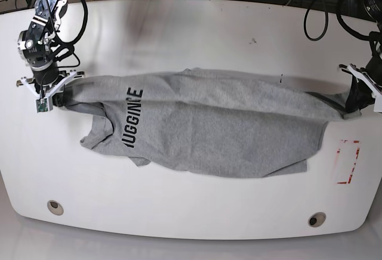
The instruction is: Fold the T-shirt properly
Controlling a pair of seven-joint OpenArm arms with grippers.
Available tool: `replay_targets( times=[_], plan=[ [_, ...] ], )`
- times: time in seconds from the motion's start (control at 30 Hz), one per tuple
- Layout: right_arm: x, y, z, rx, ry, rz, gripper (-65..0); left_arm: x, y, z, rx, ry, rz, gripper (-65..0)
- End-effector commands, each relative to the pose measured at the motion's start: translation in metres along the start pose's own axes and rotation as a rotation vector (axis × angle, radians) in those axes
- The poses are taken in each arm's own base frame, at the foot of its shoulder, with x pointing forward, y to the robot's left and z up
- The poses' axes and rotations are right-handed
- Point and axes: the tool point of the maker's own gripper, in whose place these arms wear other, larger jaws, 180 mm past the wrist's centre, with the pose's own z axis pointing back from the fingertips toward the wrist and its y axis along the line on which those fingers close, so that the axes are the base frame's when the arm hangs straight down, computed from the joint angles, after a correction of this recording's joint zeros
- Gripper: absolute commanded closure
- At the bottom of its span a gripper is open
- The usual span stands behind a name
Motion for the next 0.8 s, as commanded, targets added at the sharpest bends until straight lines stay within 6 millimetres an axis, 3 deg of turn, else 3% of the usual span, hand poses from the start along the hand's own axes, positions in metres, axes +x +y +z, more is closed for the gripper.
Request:
replay_targets(
  times=[0.0, 0.2, 0.4, 0.53, 0.77],
  plan=[
    [0.035, -0.018, 0.001, -0.041, -0.076, 0.027, -0.6, 0.041, 0.013, 0.002, 0.033, -0.076, -0.058, 0.0],
    [0.083, -0.041, -0.004, -0.085, -0.144, 0.027, -0.6, 0.107, 0.031, 0.002, 0.092, -0.17, -0.094, 0.0],
    [0.142, -0.051, -0.004, -0.106, -0.211, 0.084, -0.6, 0.178, 0.022, -0.001, 0.071, -0.302, -0.161, 0.0],
    [0.177, -0.057, 0.001, -0.121, -0.264, 0.108, -0.6, 0.206, 0.016, -0.009, 0.077, -0.325, -0.212, 0.0],
    [0.235, -0.057, 0.012, -0.134, -0.352, 0.145, -0.6, 0.246, 0.034, -0.018, 0.083, -0.376, -0.154, 0.0]
  ],
)
